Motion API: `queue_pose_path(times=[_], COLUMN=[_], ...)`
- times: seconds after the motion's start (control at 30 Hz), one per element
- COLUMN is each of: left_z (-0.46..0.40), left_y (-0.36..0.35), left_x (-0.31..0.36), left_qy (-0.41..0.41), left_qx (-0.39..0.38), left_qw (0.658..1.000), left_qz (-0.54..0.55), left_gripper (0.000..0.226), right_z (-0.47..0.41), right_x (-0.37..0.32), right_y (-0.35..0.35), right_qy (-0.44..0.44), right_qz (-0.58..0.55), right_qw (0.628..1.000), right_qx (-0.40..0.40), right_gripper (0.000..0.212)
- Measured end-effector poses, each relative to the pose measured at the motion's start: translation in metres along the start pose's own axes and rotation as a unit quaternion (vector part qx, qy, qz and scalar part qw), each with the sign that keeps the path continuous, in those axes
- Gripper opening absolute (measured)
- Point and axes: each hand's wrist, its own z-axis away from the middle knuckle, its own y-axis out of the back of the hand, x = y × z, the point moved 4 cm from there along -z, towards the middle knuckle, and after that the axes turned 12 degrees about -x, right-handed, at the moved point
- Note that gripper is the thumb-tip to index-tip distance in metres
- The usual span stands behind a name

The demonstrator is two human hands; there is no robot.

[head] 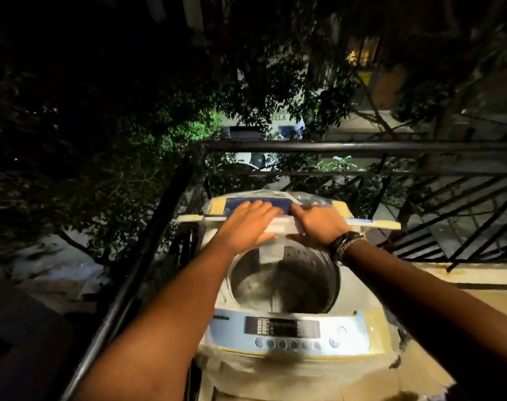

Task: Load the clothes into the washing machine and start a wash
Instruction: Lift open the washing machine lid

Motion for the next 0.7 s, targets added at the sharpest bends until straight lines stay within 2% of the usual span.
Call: queue_pose_path(times=[0.07, 0.13, 0.2, 0.27, 0.47, 0.7], left_z=[-0.016, -0.032, -0.047, -0.062, -0.081, -0.118], left_y=[0.017, 0.028, 0.031, 0.027, 0.001, -0.01], left_x=[-0.022, -0.048, -0.068, -0.076, -0.087, -0.1], left_qy=[0.053, 0.117, 0.17, 0.194, 0.214, 0.272], left_qx=[0.026, 0.036, 0.03, 0.014, 0.009, -0.018], left_qw=[0.998, 0.991, 0.98, 0.975, 0.974, 0.959], left_qz=[0.012, 0.06, 0.096, 0.108, 0.077, 0.08], left_gripper=[0.06, 0.062, 0.064, 0.068, 0.086, 0.094], right_z=[-0.016, -0.038, -0.058, -0.073, -0.11, -0.138], right_x=[0.013, 0.032, 0.045, 0.054, 0.074, 0.093], right_y=[0.023, 0.037, 0.038, 0.032, 0.031, 0.021], right_qy=[-0.028, -0.117, -0.204, -0.244, -0.234, -0.216], right_qz=[-0.001, -0.008, -0.062, -0.075, -0.071, -0.065], right_qw=[0.998, 0.99, 0.976, 0.967, 0.97, 0.974], right_qx=[0.054, 0.075, 0.046, 0.007, -0.01, 0.029], right_gripper=[0.061, 0.075, 0.09, 0.093, 0.096, 0.09])
